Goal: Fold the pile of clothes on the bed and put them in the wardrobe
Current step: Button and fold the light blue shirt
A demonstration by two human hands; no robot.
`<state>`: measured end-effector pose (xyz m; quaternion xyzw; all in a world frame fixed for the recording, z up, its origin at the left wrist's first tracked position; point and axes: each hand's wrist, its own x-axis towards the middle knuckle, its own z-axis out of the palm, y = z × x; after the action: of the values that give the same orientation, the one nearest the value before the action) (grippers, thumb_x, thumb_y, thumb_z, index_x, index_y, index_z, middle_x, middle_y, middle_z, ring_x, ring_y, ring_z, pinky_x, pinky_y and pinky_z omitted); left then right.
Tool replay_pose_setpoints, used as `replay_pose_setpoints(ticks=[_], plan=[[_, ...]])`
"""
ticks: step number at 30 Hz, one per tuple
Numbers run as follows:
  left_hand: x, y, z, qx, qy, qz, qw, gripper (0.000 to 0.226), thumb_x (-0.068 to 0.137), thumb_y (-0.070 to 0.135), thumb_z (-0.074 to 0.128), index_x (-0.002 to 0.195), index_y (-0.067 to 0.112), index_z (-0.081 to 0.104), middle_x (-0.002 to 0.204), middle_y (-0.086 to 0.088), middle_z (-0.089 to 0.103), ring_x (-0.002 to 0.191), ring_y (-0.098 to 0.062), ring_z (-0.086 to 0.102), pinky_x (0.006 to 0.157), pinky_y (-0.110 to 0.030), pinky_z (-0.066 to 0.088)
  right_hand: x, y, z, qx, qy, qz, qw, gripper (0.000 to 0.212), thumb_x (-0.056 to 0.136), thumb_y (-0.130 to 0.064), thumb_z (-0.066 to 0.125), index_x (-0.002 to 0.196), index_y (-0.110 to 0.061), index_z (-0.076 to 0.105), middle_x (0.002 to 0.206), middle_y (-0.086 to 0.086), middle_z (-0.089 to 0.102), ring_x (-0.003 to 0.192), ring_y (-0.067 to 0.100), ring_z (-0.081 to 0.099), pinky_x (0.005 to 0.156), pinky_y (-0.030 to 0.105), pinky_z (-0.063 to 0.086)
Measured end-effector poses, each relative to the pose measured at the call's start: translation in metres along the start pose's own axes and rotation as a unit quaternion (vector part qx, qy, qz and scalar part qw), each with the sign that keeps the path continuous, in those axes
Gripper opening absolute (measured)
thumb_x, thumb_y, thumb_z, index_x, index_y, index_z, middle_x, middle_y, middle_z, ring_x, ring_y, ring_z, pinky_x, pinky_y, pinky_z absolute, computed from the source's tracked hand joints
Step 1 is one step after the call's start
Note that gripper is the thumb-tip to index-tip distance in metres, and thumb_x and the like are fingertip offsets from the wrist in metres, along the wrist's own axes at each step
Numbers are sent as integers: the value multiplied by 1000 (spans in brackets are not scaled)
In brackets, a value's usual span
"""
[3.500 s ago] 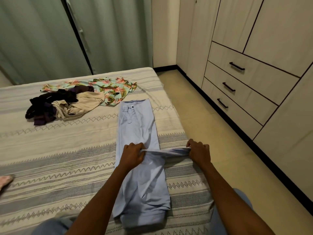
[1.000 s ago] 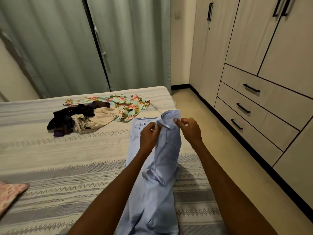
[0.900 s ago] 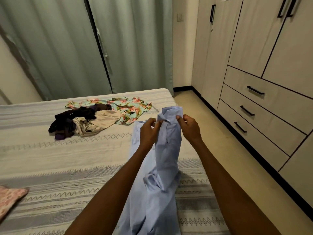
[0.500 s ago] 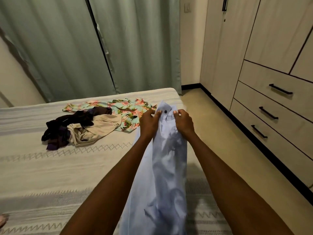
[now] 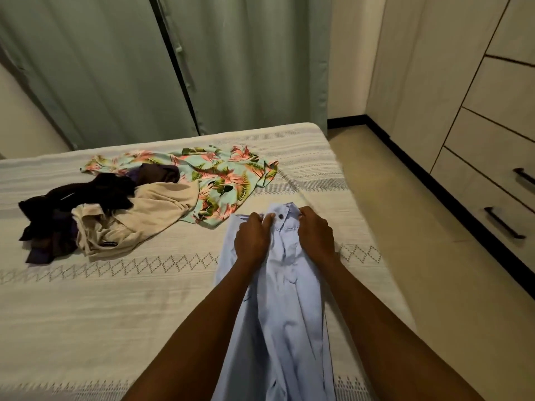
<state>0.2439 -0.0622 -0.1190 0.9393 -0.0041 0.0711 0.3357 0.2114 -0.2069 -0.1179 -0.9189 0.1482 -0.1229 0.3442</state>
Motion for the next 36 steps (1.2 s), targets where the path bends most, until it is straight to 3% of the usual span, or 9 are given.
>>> replay_pose_setpoints(ticks=[6, 15, 19, 22, 24, 27, 31, 34, 36], plan=[[8, -27, 23, 35, -36, -50, 997, 73, 95, 69, 35, 110, 1, 57, 101, -17, 67, 97, -36, 63, 77, -40, 46, 8, 25, 20, -28, -36, 36, 998, 40, 102, -36, 50, 134, -13, 52, 137, 16, 43, 117, 42, 53, 93, 47, 48], [-72, -27, -30, -37, -67, -33, 997, 40, 102, 44, 47, 115, 6, 51, 106, -14, 67, 99, -31, 63, 74, -32, 40, -73, 16, -21, 89, -59, 100, 989, 38, 98, -21, 57, 135, -13, 56, 132, 12, 59, 119, 31, 56, 94, 35, 42], [-134, -33, -63, -47, -90, -6, 995, 34, 100, 44, 52, 101, 10, 55, 88, -6, 69, 83, -20, 64, 66, -29, 37, -144, 13, -43, 82, -112, 121, 983, 44, 97, -24, 60, 138, -13, 53, 132, 10, 61, 123, 29, 56, 97, 34, 42], [-182, -35, -87, -43, -145, 14, 988, 49, 98, 53, 50, 77, 10, 58, 68, 3, 63, 64, -9, 60, 60, -30, 40, -195, 12, -56, 87, -143, 148, 975, 47, 95, -29, 62, 139, -16, 50, 133, 9, 61, 120, 31, 57, 95, 35, 45], [-216, -42, -99, -35, -177, 23, 983, 59, 95, 63, 49, 72, 11, 66, 68, 1, 68, 65, -11, 63, 65, -33, 49, -231, 13, -64, 95, -150, 168, 970, 48, 93, -31, 64, 137, -17, 49, 134, 8, 61, 117, 31, 59, 89, 33, 46], [-263, -49, -112, -9, -212, 32, 977, 64, 89, 71, 49, 71, 14, 69, 69, 4, 69, 65, -8, 63, 63, -27, 48, -281, 17, -71, 102, -153, 201, 962, 50, 92, -34, 66, 136, -18, 50, 135, 6, 60, 116, 29, 59, 80, 27, 40], [-300, -57, -126, -3, -219, 60, 974, 59, 85, 68, 60, 69, 12, 69, 70, 1, 67, 64, -9, 62, 61, -30, 46, -329, 19, -80, 98, -146, 211, 962, 36, 90, -35, 67, 122, -19, 60, 123, 5, 66, 111, 29, 61, 82, 28, 42], [-316, -65, -133, 29, -220, 73, 972, 49, 83, 66, 65, 60, 23, 61, 61, 9, 60, 61, -6, 60, 52, -26, 38, -362, 17, -88, 109, -148, 218, 958, 17, 91, -42, 64, 91, -25, 64, 92, -2, 65, 95, 27, 63, 73, 30, 42], [-321, -68, -137, 49, -221, 68, 972, 40, 84, 61, 67, 64, 28, 58, 65, 11, 59, 67, -11, 61, 53, -25, 35, -380, 14, -91, 125, -144, 222, 956, 36, 92, -55, 56, 72, -26, 53, 75, -4, 58, 80, 25, 61, 62, 30, 39]])
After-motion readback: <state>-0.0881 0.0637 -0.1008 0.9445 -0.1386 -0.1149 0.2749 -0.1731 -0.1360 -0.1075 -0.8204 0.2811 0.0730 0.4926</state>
